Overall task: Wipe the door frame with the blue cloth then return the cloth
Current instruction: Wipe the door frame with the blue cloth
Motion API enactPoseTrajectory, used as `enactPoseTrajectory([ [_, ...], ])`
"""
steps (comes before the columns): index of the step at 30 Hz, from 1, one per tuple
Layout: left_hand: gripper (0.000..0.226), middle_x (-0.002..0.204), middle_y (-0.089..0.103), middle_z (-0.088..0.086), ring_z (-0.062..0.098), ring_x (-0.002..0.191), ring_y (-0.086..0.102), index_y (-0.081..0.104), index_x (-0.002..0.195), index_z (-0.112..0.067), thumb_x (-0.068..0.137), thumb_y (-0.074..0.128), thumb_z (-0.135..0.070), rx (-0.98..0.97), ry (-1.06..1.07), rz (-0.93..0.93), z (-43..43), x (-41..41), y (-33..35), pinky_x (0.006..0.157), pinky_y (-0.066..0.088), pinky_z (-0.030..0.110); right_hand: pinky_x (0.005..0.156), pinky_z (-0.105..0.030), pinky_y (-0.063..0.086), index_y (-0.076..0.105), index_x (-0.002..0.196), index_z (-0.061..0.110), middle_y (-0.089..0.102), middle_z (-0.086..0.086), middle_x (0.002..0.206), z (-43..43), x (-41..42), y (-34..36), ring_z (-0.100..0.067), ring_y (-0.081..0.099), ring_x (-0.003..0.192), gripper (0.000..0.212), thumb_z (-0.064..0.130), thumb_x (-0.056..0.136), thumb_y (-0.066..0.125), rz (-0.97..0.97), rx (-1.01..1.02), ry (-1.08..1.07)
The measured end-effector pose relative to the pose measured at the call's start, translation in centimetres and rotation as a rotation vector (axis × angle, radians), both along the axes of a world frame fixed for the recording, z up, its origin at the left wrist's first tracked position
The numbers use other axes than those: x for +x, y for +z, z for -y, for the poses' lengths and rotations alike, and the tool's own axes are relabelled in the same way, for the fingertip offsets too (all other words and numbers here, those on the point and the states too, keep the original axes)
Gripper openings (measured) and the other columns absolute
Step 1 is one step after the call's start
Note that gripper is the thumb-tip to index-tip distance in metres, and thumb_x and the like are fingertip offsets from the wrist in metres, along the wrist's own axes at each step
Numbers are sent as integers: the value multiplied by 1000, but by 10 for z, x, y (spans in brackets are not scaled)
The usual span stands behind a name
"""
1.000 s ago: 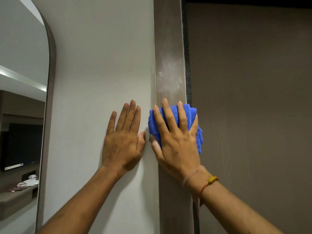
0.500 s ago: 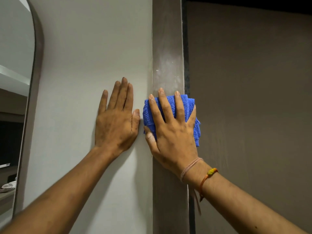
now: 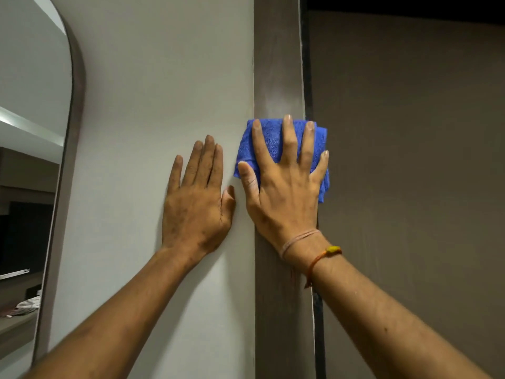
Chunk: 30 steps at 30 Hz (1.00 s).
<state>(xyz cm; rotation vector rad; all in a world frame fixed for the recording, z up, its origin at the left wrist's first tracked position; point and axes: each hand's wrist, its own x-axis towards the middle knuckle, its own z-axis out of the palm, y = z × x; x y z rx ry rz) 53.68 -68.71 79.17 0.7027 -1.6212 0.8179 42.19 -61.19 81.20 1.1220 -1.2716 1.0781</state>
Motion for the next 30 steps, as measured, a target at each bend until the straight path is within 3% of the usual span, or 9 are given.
enactPoseTrajectory([
  [4, 65, 158, 1, 9, 19, 145, -3, 0, 147, -11, 91, 16, -40, 10, -4, -7, -1, 0, 0, 120, 4, 44, 107, -71, 6, 11, 145, 35, 7, -13, 158, 1, -1, 3, -42, -3, 143, 59, 52, 92, 31, -34, 49, -34],
  [12, 66, 159, 1, 7, 18, 146, -3, 0, 147, -12, 90, 17, -40, 10, 16, -10, -1, 1, -1, 120, 5, 45, 108, -74, 6, 12, 146, 36, 9, -11, 158, -7, -3, 103, -42, -5, 142, 58, 47, 93, 34, -81, 125, -41],
  [18, 66, 158, 0, 8, 19, 145, -4, -1, 147, -12, 90, 12, -41, 17, 9, 5, -2, 0, 0, 120, 2, 44, 107, -70, 9, 13, 146, 35, 13, -11, 157, -4, 1, -5, -41, 1, 143, 61, 45, 91, 38, -67, 56, 5],
  [22, 65, 158, -2, 7, 18, 145, -6, -2, 147, -12, 90, 10, -40, 18, -12, 2, -2, 1, 0, 120, 0, 43, 104, -71, 15, 18, 145, 34, 20, -12, 156, -11, -1, -58, -42, 10, 142, 59, 47, 89, 32, -92, 139, -38],
  [26, 63, 158, -1, 7, 18, 145, -6, -2, 147, -13, 91, 12, -38, 17, -23, 1, -2, 1, -1, 120, 1, 43, 106, -72, 8, 11, 145, 37, 9, -9, 158, -12, -6, -10, -40, -2, 143, 63, 48, 89, 39, -109, 180, -18],
  [30, 63, 158, 0, 8, 20, 145, -4, -1, 147, -12, 91, 14, -37, 14, -8, -3, -2, 2, 0, 120, 3, 44, 107, -74, 8, 12, 146, 35, 12, -10, 157, -11, -2, 65, -41, -2, 142, 61, 45, 92, 39, -93, 164, -33],
])
